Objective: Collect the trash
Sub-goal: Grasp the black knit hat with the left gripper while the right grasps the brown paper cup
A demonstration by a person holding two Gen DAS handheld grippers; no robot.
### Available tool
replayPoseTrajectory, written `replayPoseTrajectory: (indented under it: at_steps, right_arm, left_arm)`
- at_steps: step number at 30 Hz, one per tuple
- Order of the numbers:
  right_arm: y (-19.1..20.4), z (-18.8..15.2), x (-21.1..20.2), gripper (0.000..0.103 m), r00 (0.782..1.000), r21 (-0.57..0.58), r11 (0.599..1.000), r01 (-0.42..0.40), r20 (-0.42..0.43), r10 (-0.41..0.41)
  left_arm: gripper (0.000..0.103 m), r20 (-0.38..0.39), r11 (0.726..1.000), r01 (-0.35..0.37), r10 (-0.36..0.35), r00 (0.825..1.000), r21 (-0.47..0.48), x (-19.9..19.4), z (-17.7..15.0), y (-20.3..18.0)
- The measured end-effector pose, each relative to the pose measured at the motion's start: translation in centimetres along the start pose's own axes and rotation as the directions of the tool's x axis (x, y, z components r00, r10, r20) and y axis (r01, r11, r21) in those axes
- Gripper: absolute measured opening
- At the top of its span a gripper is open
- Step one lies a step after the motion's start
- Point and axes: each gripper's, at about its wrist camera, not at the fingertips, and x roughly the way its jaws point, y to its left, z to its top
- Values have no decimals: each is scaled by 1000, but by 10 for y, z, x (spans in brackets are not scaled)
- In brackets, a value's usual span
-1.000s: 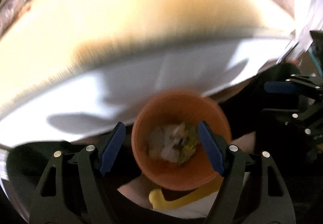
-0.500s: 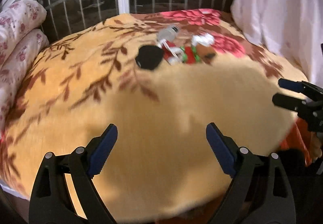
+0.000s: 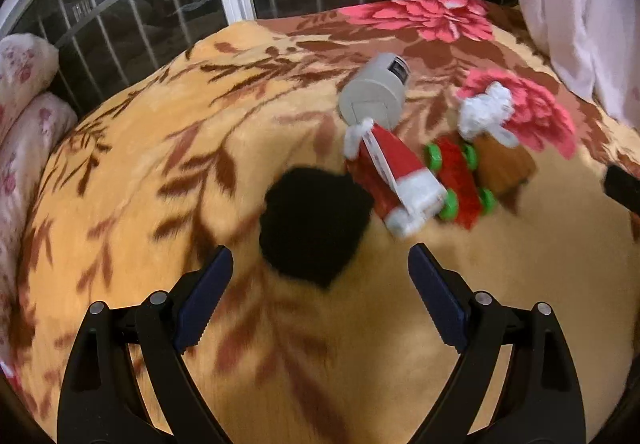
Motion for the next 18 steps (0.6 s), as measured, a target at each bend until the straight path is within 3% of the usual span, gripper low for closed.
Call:
replayPoseTrajectory:
  at_steps: [5,7,12,14,18]
  right_arm:
    - [-22,-2,7,89,997,121,990,-67,-30,71]
    - [-22,-2,10,89,997,127,990,-65,-43,71]
    - [-19,-3,12,89,997,115,992,-47,-55,54]
    - [-20,-4,12,89,997,121,992,-42,-59,50]
    - [-21,-5,15,89,996,118,993,-25,-79,35]
  left_arm:
    - [85,-20,999,-8,7,1000,-46,25,10,6]
    - [61,-52,998,12,-15,999,-67,34,10,10]
    - [56,-16,993,18,-20,1000,-114,26,5,18]
    - [55,1,991,-15,16,1000,-134,13,1,21]
    - [55,16,985,24,-22,1000,-172,-33,-22,25]
